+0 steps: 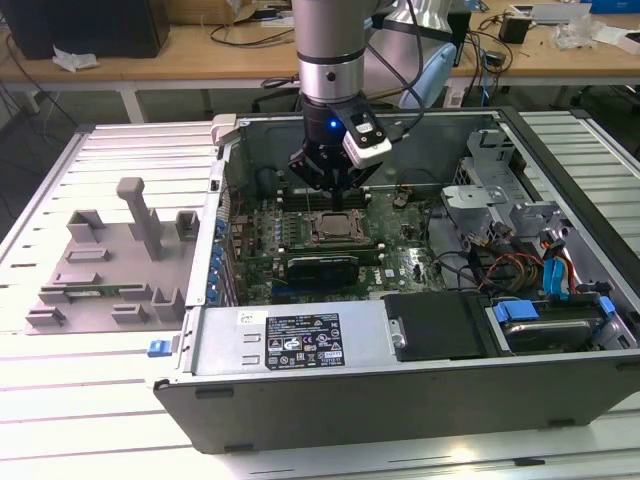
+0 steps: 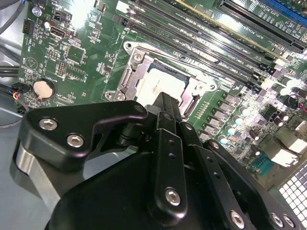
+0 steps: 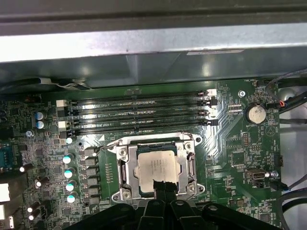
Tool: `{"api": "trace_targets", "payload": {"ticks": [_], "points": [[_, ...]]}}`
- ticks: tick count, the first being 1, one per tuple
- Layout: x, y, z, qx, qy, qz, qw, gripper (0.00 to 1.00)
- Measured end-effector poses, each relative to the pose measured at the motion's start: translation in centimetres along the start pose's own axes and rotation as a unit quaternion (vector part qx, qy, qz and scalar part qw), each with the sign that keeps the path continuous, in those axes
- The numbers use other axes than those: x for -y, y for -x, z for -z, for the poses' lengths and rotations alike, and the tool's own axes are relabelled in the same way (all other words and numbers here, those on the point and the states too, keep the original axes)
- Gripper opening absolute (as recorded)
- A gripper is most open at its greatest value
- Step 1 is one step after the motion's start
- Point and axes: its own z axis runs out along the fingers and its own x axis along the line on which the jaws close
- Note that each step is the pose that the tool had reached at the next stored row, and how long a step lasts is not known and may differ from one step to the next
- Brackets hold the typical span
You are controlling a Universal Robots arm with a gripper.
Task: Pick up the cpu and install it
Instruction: 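Close the cpu cover, then install the first cpu locking lever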
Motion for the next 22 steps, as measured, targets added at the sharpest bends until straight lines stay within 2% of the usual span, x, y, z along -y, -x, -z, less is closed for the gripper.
{"api": "trace_targets", "payload": {"ticks": [19,22], "points": [[-0.01,0.06,-0.01,0.0000,0.0000,0.000,1.0000,0.11],[0.04,-0.47,0.04,0.0007,0.0001,0.000,1.0000,0.11]]}}
